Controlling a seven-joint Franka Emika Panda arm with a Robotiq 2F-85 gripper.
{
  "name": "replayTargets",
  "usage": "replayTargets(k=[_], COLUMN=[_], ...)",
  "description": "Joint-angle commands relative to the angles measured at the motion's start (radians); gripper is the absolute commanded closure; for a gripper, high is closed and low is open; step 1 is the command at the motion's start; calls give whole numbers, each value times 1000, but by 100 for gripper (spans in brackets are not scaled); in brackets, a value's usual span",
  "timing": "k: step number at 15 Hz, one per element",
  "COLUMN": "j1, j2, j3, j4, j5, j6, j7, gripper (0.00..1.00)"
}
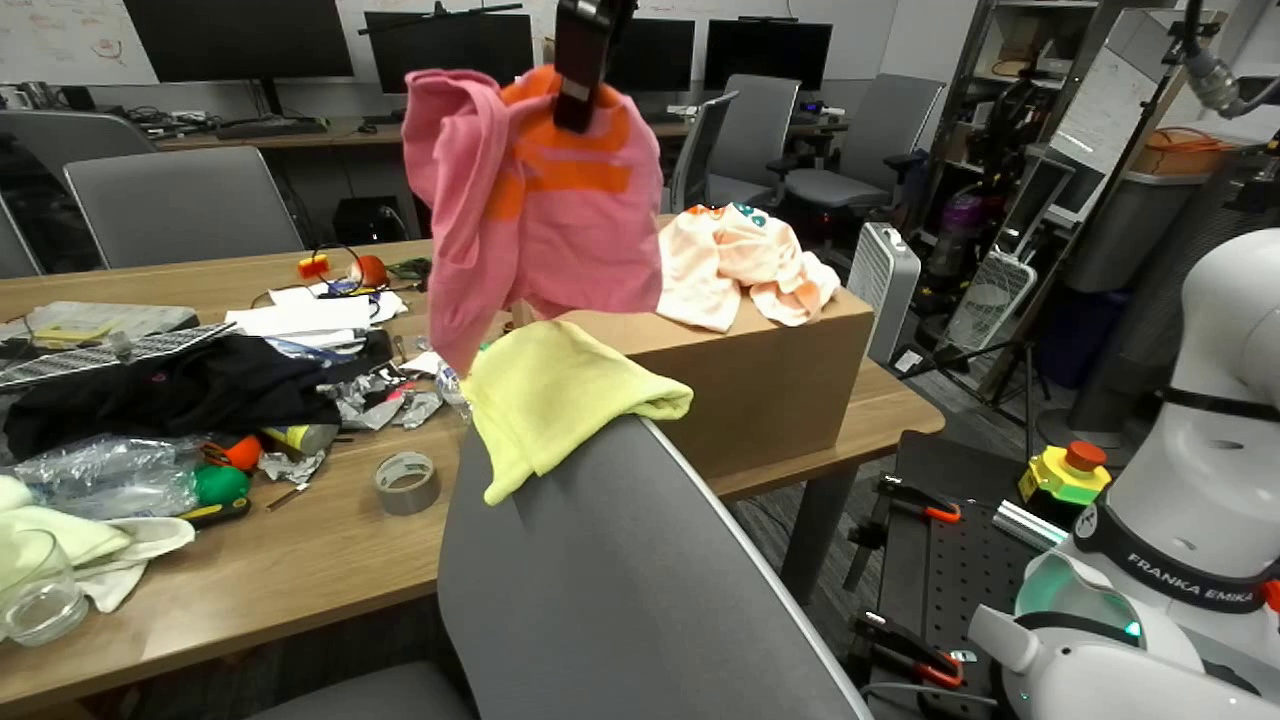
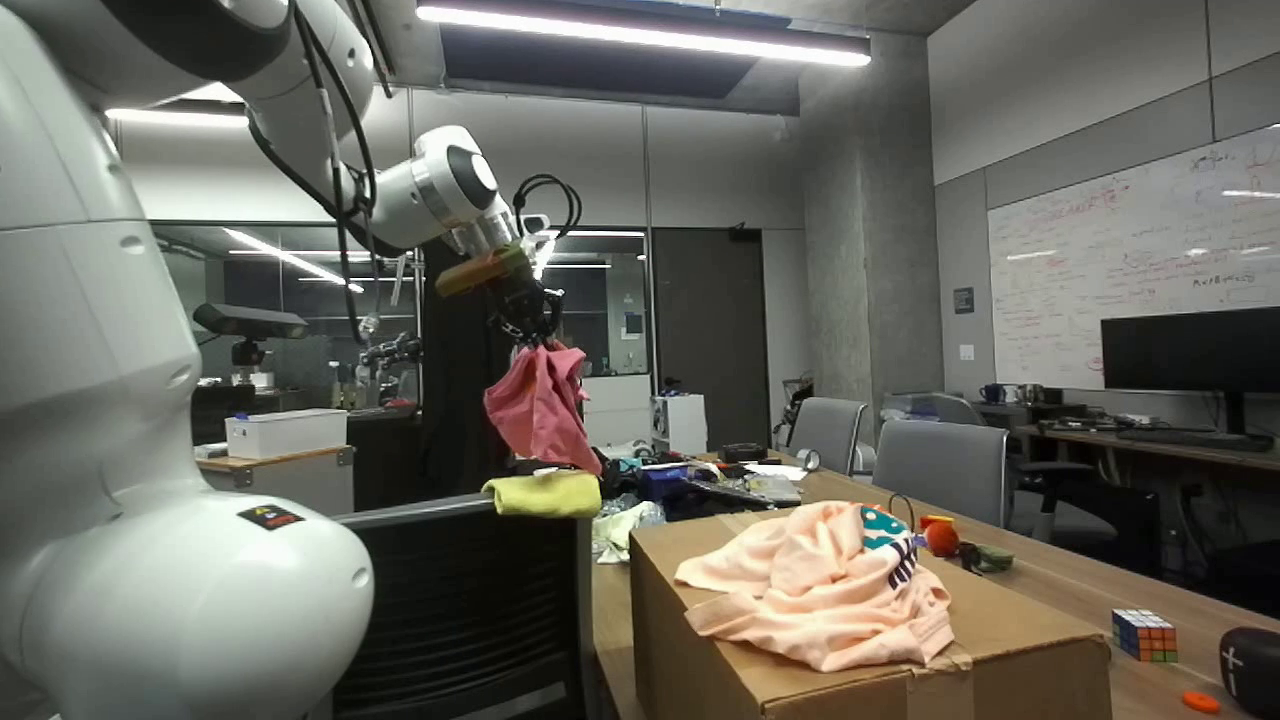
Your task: Move the peach and pink colored shirts and the green towel to the top of the box respectively
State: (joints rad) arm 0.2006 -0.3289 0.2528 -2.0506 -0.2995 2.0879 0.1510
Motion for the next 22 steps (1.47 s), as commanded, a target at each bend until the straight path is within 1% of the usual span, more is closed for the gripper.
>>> replayTargets(k=[1, 6, 10, 13, 18, 22], j1=[-19, -31, -55, -87, -157, -216], j2=[-50, -79, -117, -129, -107, -74], j3=[15, -2, -57, -116, -186, -194], j4=[53, 74, 71, 92, 141, 176], j5=[-30, -33, -14, 7, 14, -17], j6=[-24, -53, -61, -89, -131, -143], j7=[-5, -39, -84, -110, -112, -62], gripper=[97, 97, 97, 97, 97, 97])
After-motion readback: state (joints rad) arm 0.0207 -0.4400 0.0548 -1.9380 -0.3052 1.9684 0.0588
